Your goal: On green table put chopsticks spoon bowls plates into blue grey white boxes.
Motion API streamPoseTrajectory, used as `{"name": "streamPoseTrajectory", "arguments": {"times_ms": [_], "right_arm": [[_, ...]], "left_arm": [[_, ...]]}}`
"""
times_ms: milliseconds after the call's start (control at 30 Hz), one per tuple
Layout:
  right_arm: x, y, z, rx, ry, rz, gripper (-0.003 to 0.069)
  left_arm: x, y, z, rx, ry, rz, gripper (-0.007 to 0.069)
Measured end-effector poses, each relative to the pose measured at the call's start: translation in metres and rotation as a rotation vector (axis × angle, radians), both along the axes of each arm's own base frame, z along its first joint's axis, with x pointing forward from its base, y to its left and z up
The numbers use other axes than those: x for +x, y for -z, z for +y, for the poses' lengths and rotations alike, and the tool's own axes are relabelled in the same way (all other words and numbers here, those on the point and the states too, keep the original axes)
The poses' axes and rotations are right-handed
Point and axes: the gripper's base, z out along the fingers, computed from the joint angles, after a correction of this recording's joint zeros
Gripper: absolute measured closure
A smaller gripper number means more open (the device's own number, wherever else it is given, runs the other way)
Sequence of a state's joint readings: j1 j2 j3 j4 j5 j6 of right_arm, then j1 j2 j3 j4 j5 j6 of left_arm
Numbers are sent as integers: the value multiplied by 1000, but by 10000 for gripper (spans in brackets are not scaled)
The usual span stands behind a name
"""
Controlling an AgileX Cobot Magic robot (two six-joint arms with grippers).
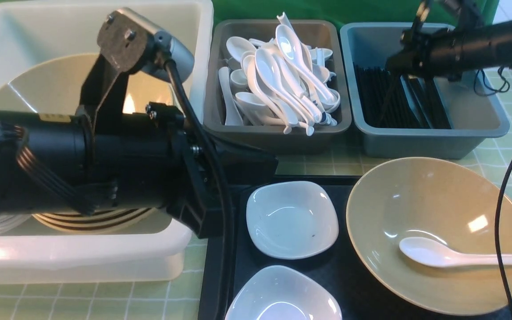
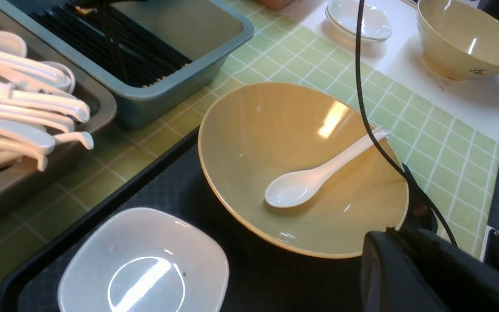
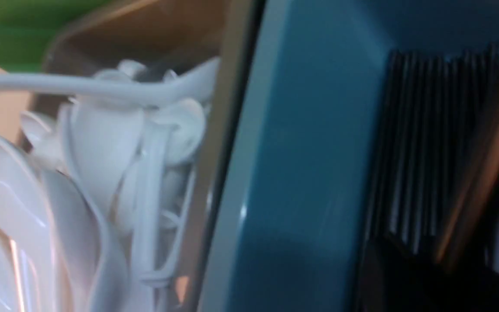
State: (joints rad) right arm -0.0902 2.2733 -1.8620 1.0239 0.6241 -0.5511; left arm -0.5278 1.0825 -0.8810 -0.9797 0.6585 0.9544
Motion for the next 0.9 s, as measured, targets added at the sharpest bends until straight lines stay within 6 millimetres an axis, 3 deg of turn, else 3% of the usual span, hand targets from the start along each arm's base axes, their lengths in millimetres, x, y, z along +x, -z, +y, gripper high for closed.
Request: {"name": "streamPoseTrajectory", "arguments": {"times_ms": [133,167,333,400,500,533,633,667,700,767,900], "right_arm": [[0,-1,-2,32,32,30,459],[0,-2,-6,58,52,50,391],[-10,-16,-35,110,64,98,185],[-19,-36,-55,95,59,66,123],[-33,-69,-69,40,33,-20,97],[-46,-97,-72,-9,-1,-90,90],[-86,-149,-60,-142,-117,-203,87],[-89,-149,-58,-154,-126,-200,87],[-108,-166,-48,-216,-179,-233,87],[-147,-180,-27,-312,-301,-272,87],[-220,-171,6,-431,-643,-293,87]], "left_arm": [[0,0,0,1,4,4,625],[-1,0,0,1,7,9,625],[-4,1,-1,0,28,43,625],[-6,-1,-1,0,46,47,625],[-10,-5,0,-8,56,39,625],[-13,-7,2,-13,61,31,625],[-19,-12,5,-17,63,4,625],[-19,-13,6,-18,63,0,625],[-21,-15,7,-15,63,-16,625],[-27,-19,12,3,64,-57,625],[-36,-25,20,23,56,-102,625]]}}
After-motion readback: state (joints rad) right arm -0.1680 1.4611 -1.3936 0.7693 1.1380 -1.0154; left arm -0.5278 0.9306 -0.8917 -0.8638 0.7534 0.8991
